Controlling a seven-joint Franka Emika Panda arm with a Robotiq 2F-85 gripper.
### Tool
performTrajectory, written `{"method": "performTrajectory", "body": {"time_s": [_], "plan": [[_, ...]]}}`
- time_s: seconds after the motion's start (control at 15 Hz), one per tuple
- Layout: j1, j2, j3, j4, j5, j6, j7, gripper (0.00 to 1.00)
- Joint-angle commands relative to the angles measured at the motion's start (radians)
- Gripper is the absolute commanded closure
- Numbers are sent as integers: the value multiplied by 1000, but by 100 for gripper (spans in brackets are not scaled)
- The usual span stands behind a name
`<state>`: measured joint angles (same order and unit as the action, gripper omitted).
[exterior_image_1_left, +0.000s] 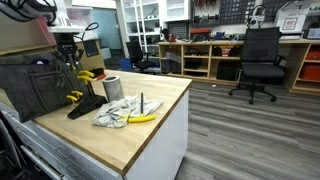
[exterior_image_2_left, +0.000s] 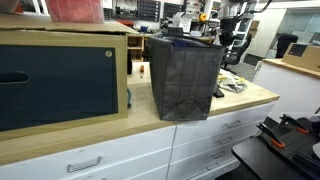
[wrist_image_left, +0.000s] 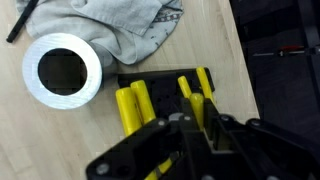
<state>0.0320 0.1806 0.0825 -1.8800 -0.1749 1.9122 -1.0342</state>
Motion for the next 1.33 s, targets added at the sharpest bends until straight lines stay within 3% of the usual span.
{"method": "performTrajectory", "body": {"time_s": [0.0,1.27], "plan": [[2,-8,0,14,-1,-17,12,96],[11,28,-1,36,-32,-8,43,96]]}}
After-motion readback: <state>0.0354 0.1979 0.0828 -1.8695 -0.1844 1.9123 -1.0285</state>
